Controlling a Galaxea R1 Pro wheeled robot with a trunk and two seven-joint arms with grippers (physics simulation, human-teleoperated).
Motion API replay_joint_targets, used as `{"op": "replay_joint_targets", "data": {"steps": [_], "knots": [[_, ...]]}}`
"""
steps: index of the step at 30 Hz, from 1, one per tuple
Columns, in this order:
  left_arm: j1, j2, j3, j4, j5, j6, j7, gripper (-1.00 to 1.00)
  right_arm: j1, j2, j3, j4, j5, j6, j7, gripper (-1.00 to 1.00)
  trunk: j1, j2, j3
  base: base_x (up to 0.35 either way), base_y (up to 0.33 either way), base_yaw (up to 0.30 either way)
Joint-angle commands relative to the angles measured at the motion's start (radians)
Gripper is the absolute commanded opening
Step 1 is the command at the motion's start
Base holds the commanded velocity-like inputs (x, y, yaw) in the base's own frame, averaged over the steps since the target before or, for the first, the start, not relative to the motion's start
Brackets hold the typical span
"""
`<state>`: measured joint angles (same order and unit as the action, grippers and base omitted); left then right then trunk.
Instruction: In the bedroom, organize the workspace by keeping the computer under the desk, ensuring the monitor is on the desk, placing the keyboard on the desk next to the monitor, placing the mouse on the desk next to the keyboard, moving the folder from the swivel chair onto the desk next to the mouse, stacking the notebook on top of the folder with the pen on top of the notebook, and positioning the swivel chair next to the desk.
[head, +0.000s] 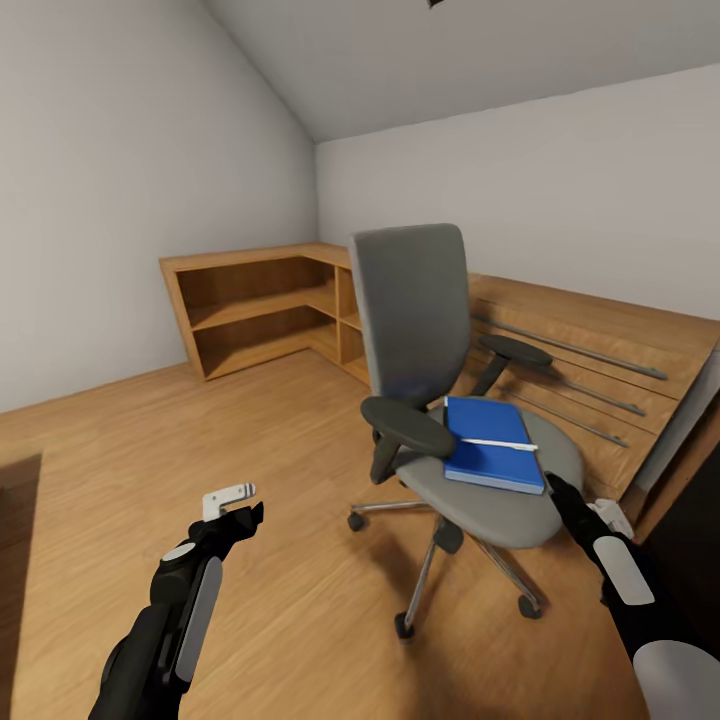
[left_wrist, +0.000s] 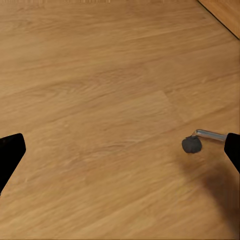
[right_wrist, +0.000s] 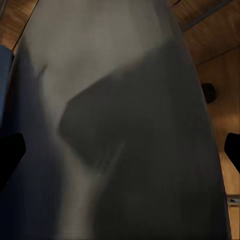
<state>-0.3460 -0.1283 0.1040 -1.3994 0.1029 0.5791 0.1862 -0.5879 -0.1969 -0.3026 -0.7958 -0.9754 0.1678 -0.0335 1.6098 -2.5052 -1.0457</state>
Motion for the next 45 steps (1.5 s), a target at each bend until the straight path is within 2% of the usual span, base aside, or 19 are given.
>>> {"op": "replay_joint_targets", "data": {"steps": [1,19,25,45], "knots": [[-0.001,-0.001,0.0,-0.001,0.011,0.004,0.007,1.0,0.0,0.001,0.0,0.005,-0.009,0.006,-0.005,1.0,0.0,0.0,-0.001,0.29,0.099,0.0],[0.013,-0.001,0.0,-0.009,0.012,0.004,0.007,1.0,0.0,0.001,0.0,0.004,-0.009,0.007,-0.005,1.0,0.0,0.0,-0.001,0.262,0.077,0.0],[0.014,-0.001,0.0,-0.009,0.012,0.004,0.007,1.0,0.0,0.001,0.0,0.004,-0.009,0.006,-0.005,1.0,0.0,0.0,-0.001,0.007,0.002,0.0],[0.015,-0.001,0.0,-0.007,0.012,0.004,0.007,1.0,0.0,0.0,0.0,0.004,-0.008,0.014,-0.005,1.0,0.0,0.0,-0.001,-0.128,0.0,0.0]]}}
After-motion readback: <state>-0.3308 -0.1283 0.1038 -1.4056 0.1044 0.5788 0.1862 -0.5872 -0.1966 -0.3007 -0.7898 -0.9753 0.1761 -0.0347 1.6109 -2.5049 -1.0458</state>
